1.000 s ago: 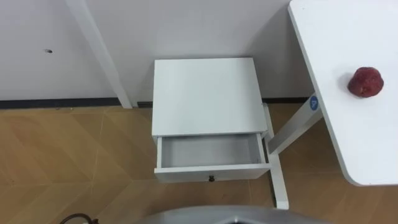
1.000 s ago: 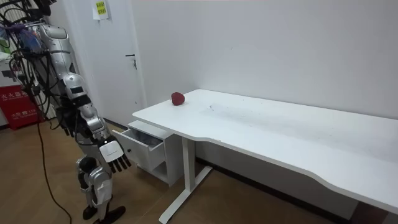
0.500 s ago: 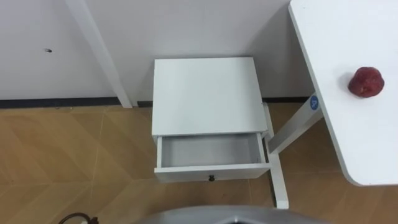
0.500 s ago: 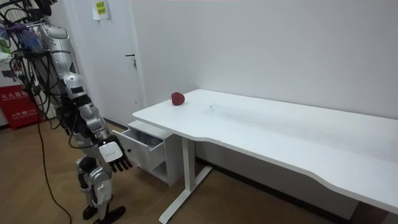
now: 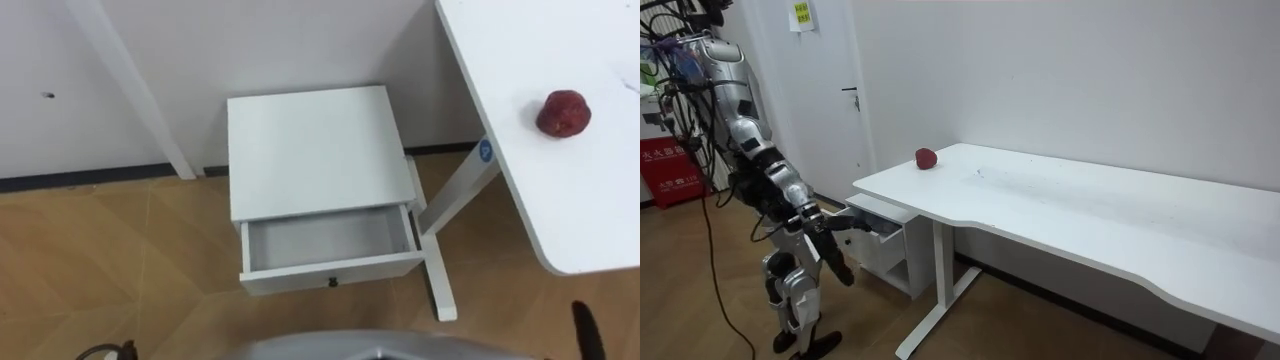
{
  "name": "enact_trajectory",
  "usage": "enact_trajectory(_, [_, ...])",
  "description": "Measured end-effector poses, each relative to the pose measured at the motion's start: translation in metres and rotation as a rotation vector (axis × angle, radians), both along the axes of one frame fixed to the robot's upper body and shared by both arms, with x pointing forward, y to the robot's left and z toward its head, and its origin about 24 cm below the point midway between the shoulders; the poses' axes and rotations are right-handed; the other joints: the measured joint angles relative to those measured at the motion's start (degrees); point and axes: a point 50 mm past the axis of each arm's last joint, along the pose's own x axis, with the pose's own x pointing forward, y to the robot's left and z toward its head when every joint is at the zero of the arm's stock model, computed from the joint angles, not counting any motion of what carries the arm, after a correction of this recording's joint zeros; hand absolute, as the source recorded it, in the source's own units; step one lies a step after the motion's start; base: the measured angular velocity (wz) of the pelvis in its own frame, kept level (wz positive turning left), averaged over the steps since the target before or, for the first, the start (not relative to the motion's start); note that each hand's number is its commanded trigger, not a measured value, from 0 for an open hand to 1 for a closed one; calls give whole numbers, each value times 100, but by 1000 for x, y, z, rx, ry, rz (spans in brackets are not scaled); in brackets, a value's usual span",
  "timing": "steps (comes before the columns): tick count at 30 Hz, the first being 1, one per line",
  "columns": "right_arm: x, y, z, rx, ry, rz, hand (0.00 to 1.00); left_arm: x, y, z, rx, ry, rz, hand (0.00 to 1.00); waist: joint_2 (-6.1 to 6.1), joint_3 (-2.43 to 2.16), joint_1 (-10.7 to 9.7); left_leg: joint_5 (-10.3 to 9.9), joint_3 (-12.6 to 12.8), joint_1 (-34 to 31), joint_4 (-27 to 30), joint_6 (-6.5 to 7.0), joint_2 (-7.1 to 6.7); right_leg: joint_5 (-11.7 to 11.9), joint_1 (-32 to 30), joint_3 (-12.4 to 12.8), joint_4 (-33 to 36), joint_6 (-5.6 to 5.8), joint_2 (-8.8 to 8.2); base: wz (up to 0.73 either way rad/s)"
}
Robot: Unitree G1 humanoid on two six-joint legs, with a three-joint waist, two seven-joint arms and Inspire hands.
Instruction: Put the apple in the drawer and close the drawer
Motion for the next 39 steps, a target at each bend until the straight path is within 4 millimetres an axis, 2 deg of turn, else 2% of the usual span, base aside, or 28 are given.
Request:
enact_trajectory(4, [20, -22, 22, -94, -76, -64, 0, 4, 7, 4, 22, -31, 12, 0, -2, -5, -22, -1, 17, -25, -5, 2, 5, 0, -71, 21, 19, 0, 5, -1])
enact_trajectory(11, [54, -47, 64, -199, -173, -127, 0, 12, 11, 8, 37, -90, 14, 0, -50, 2, -32, 3, 30, -51, 4, -1, 28, -1, -79, 1, 74, 0, 17, 0])
enact_trajectory(13, [70, -55, 89, -266, -213, -118, 0, 11, 11, 8, 37, -93, 12, 0, -85, 20, -55, 3, 29, -57, -20, -2, 29, -1, -82, -9, 69, 0, 16, 0])
enact_trajectory(16, [82, -68, 119, -366, -237, -116, 0, 12, 11, 10, 41, -104, 4, 0, -96, 17, -61, 2, 16, -63, -20, -2, 29, 0, -86, 1, 68, 0, 18, 0])
enact_trajectory(17, [84, -70, 124, -387, -232, -113, 0, 12, 11, 10, 42, -104, 5, 0, -111, 24, -61, 2, 16, -67, -20, -2, 30, 0, -92, 4, 69, 0, 18, 0])
enact_trajectory(19, [90, -76, 139, -485, -164, -79, 0, 13, 11, 10, 39, -104, 2, 0, -102, 9, -51, 3, 16, -114, -17, -2, 31, 0, -184, -2, 76, 0, 16, 0])
enact_trajectory(21, [93, -76, 149, -577, -96, -34, 0, 12, 10, 9, 34, -99, -5, 0, -78, 0, -24, 3, 18, -174, -1, -2, 31, 0, -256, -2, 84, 0, 16, 0])
enact_trajectory(26, [109, -73, 170, -768, 8, 112, 0, 12, 8, 8, 12, -89, -34, 0, -65, 11, 9, 7, 32, -214, 13, -6, 38, 1, -263, 12, 74, 0, 26, 0])
enact_trajectory(31, [140, -64, 189, -1008, 87, 382, 0, 16, 5, 7, 3, -81, -77, 0, -96, 26, 47, 8, 32, -188, 17, -8, 44, 0, -246, -9, 70, 0, -11, 0])
enact_trajectory(35, [156, -54, 192, -1102, 126, 554, 0, 17, 4, 7, -1, -79, -93, 0, -147, 56, 167, 7, 36, -139, 11, -10, 51, 0, -200, -10, 68, 0, -10, 1])
enact_trajectory(36, [159, -51, 191, -1115, 124, 599, 0, 17, 6, 8, 4, -77, -95, 0, -179, 75, 181, 7, 24, -119, 10, -11, 52, 0, -172, -31, 58, 0, -10, 7])
enact_trajectory(39, [164, -46, 185, -1127, 134, 693, 0, 18, 11, 10, 17, -81, -102, 0, -246, 76, 185, 6, -1, -117, 11, -13, 53, 1, -161, -81, 61, 0, -12, 5])
